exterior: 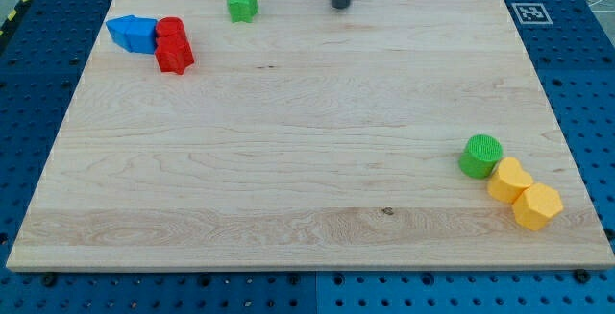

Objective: Move green star a bit down

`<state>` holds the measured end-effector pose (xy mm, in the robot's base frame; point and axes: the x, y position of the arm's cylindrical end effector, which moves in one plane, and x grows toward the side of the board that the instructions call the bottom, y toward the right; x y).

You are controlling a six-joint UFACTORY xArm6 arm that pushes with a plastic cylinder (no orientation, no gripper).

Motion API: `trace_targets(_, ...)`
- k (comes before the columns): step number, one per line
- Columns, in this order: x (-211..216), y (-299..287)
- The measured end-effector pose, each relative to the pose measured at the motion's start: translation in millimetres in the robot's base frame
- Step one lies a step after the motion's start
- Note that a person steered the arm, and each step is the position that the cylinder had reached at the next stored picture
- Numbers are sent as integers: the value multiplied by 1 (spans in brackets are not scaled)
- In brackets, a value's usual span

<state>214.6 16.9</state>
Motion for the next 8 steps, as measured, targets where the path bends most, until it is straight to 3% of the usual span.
trace_targets(1,-20,-59)
trace_targets(4,-21,-104)
trace_targets(5,-22,-147)
trace_targets(8,-15,-149)
